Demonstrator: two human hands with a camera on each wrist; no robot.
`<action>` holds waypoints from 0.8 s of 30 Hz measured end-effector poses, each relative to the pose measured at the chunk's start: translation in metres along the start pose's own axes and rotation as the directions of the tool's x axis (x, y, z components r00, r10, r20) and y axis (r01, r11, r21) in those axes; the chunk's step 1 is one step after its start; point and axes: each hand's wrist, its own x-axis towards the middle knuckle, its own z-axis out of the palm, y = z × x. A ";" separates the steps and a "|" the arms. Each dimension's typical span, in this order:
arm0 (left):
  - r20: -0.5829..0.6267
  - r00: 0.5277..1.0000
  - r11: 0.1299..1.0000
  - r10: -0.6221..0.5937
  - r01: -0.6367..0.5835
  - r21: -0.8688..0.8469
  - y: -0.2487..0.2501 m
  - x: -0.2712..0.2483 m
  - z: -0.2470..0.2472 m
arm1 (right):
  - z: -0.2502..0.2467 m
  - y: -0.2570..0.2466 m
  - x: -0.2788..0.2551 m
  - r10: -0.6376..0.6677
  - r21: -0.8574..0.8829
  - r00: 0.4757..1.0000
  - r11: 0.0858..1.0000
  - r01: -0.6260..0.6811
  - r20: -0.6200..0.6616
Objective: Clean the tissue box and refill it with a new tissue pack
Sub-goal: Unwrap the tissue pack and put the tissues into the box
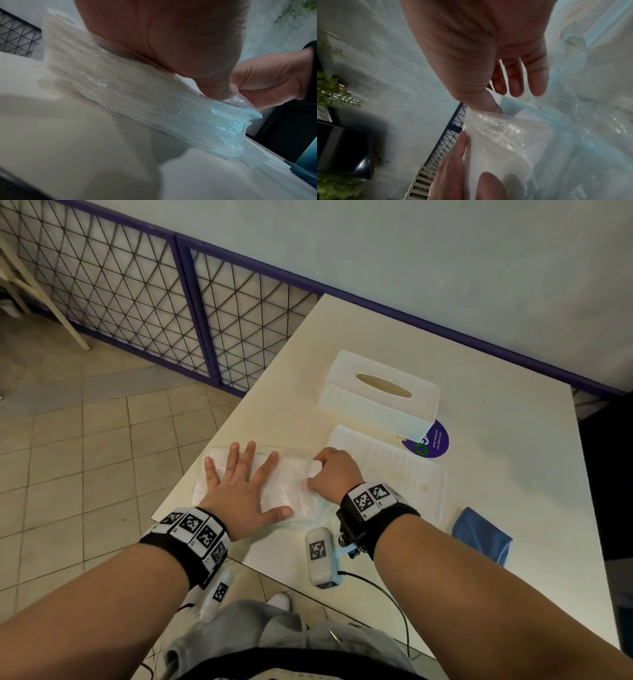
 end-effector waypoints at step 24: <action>0.127 0.973 0.979 -0.195 0.201 -0.033 0.010 -0.004 -0.009 | -0.116 0.006 -0.037 -0.003 -0.004 0.962 1.000 0.002 -0.273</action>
